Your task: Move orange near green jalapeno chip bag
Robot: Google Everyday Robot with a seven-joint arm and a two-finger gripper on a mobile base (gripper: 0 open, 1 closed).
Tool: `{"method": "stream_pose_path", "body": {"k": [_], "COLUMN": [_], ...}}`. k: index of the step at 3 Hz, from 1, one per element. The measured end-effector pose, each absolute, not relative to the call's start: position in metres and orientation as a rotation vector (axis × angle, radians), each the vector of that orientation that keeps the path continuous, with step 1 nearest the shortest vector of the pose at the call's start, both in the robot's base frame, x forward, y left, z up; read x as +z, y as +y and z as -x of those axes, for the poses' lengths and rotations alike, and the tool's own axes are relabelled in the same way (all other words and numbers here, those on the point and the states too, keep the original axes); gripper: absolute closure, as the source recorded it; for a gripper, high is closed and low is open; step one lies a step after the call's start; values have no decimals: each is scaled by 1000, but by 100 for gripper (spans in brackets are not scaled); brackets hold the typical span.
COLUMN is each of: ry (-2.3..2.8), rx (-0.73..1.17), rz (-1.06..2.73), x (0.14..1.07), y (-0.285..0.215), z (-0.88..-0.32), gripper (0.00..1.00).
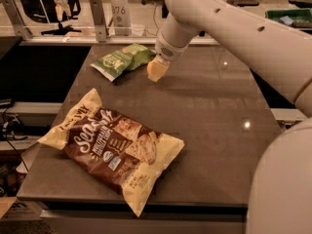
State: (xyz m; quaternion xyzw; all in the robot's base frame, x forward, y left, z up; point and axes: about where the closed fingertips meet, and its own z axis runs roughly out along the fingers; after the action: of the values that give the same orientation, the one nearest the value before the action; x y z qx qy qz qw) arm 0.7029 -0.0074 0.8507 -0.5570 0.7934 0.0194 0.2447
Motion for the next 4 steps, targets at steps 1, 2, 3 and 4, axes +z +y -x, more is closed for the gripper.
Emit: {"method": "stream_pose_path", "body": {"k": [1,2,3,4], "ry": [2179,2184,2173,2160], "rx": [43,53,88,129], "rz": [1514,1519,1526,1521], "x": [846,840,836,838], "y": [4,12,20,28], "z": [-712,-719,-723,-726], "gripper": [100,84,60,37]}}
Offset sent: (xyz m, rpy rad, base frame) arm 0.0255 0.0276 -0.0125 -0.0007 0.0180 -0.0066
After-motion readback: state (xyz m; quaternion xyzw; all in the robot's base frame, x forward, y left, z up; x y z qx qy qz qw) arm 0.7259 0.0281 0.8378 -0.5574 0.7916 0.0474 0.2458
